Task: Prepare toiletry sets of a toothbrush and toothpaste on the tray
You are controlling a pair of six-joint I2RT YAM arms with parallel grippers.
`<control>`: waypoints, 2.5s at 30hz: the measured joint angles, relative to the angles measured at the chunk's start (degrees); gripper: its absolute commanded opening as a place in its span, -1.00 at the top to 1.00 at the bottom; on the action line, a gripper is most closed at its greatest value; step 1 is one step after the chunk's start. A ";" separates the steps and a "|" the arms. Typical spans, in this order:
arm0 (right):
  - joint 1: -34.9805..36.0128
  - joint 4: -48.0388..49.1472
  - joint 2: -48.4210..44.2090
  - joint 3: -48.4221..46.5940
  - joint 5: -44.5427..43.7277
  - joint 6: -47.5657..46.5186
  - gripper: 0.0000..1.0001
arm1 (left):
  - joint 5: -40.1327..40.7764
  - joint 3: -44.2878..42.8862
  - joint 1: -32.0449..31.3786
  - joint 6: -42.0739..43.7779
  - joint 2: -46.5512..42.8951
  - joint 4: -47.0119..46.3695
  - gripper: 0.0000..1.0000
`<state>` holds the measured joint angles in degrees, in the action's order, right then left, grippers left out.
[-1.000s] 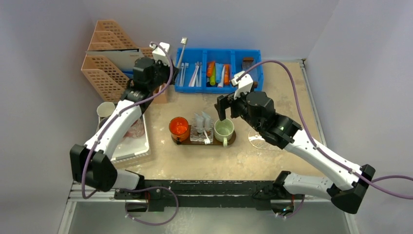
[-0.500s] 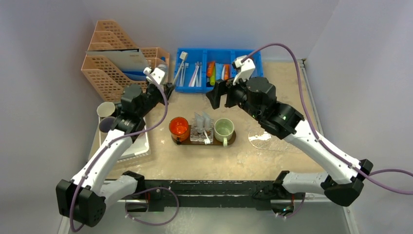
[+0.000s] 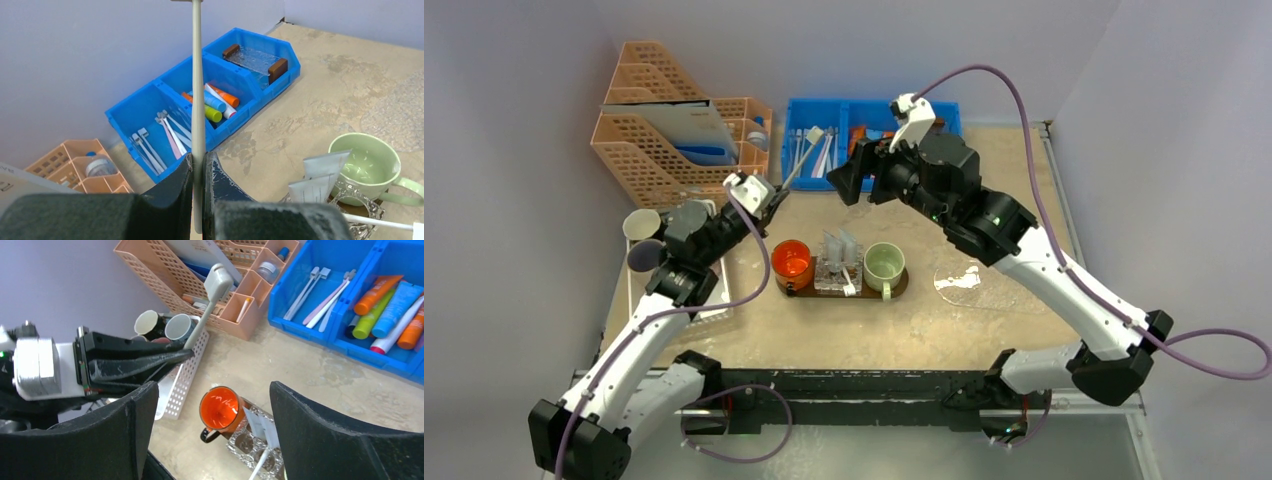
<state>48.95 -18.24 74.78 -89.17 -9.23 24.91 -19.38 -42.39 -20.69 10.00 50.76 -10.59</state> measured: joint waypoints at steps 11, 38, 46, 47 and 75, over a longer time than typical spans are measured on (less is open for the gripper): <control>-1.11 1.09 3.19 -2.03 3.87 3.56 -0.41 | -3.91 2.03 -0.83 4.42 -3.56 -1.84 1.00; -6.01 10.91 7.26 -2.01 15.43 9.42 0.44 | -8.92 3.02 -1.53 5.03 -6.60 -1.68 1.00; -6.34 11.69 7.26 -1.97 19.08 7.98 1.00 | -8.68 3.02 -1.53 4.57 -6.58 -1.66 0.99; -6.36 11.69 7.26 -1.95 19.43 7.54 1.00 | -8.66 3.02 -1.53 4.50 -6.58 -1.60 0.94; -5.35 9.05 1.81 1.27 27.50 -17.31 1.00 | 13.11 2.84 -1.60 -3.10 -12.74 13.51 -0.38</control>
<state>43.59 -9.19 76.60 -87.90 18.26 7.60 -6.26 -39.55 -22.28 6.90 38.02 2.92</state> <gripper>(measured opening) 0.170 0.666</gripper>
